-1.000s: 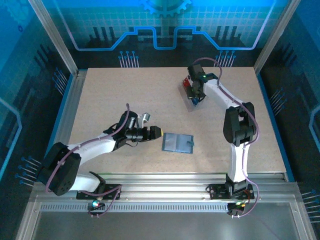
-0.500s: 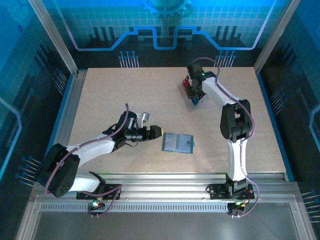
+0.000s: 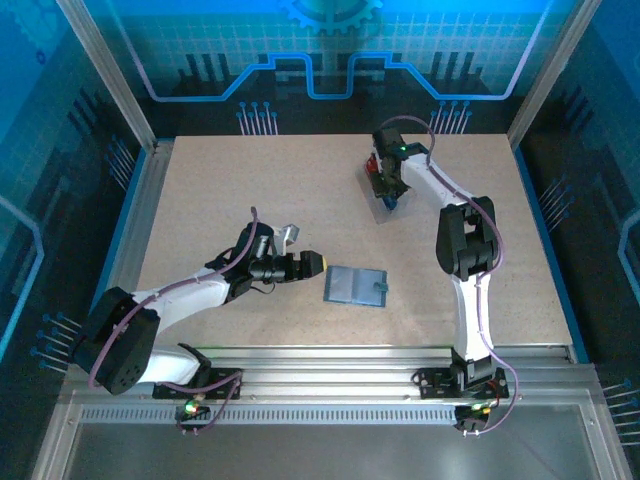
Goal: Put the credit cards into the card holder
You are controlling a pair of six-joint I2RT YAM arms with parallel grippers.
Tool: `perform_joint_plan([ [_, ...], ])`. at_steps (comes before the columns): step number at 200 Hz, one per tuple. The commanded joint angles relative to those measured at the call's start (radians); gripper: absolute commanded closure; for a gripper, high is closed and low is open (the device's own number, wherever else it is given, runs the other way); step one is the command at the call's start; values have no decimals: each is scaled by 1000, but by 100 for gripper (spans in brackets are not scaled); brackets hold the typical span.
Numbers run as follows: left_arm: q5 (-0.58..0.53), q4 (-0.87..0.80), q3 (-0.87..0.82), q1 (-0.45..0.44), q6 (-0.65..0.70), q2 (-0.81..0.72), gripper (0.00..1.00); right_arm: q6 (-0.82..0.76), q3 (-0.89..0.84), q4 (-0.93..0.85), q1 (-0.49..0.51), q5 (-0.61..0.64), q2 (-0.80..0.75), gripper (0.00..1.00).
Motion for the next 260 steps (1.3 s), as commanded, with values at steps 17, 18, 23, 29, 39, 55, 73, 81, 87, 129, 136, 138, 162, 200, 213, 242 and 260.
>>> perform_joint_plan([
  [17,10,36,-8,3,15,11,14,-26,20,-10,-11,32,13,61],
  [18,10,35,-8,4,15,11,14,-26,20,-10,-10,32,13,61],
  [23,11,37,-7,3,15,13,14,-27,23,-10,-10,33,15,61],
  [29,13,37,-7,3,14,15,14,-27,25,-13,-11,33,18,62],
  [39,14,39,-6,4,12,17,14,-27,32,-19,-11,26,25,62],
  [55,12,37,-6,3,12,17,15,-26,29,-18,-11,11,28,63],
  [73,10,36,-6,3,13,19,15,-25,23,-13,-10,-6,26,66],
  [81,11,34,-4,4,13,21,14,-26,21,-15,-7,-12,25,67],
  [87,10,34,-4,4,12,23,14,-26,22,-16,-7,-17,25,69],
  [129,13,33,-3,3,11,26,14,-28,27,-24,-1,-25,21,74],
  [136,12,32,-3,3,11,26,14,-28,31,-27,0,-24,25,75],
  [138,13,31,-3,4,10,26,14,-28,32,-28,1,-23,25,75],
  [162,13,31,-1,4,11,26,14,-29,38,-35,4,-19,35,78],
  [200,12,29,-1,5,9,27,15,-38,56,-51,12,0,60,78],
  [213,12,29,-1,4,9,29,15,-39,67,-60,12,2,70,79],
  [242,13,29,0,3,9,31,15,-34,73,-65,11,2,68,82],
  [260,12,29,0,4,9,32,15,-33,77,-68,12,0,64,82],
])
